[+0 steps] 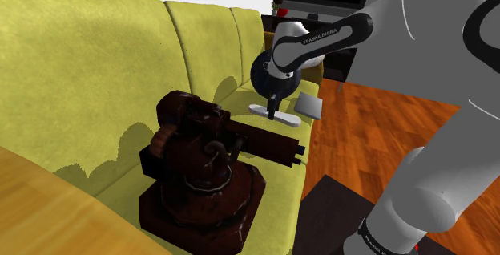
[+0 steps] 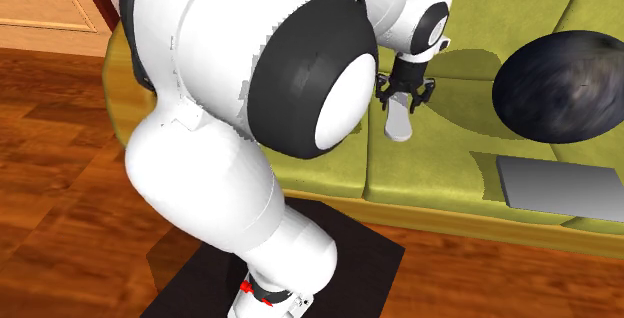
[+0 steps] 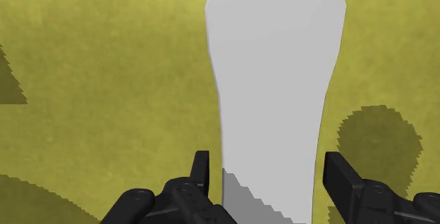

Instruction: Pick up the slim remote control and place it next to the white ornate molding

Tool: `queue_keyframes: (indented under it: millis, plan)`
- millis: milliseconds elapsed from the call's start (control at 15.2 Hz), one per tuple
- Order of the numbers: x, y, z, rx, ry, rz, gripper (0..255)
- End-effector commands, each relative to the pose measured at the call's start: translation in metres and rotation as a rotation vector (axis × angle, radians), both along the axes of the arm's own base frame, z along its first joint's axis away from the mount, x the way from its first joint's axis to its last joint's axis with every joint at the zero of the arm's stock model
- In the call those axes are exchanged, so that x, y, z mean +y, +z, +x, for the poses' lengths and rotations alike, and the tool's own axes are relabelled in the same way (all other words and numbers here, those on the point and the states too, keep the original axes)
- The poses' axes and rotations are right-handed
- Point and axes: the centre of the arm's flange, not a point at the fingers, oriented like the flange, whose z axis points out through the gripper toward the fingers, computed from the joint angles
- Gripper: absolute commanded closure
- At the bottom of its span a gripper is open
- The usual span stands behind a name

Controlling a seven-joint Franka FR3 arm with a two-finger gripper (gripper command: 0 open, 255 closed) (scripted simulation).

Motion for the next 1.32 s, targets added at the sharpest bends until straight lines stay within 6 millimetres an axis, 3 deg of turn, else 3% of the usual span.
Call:
queue_keyframes:
  millis: [0, 924, 1254]
  plan:
    - [-0.027, 0.002, 0.007, 0.0, 0.001, 0.0, 255]
    - [-0.211, 0.003, 0.043, 0.0, 0.001, 0.0, 255]
    - [-0.211, -0.023, 0.043, 0.0, 0.001, 0.0, 255]
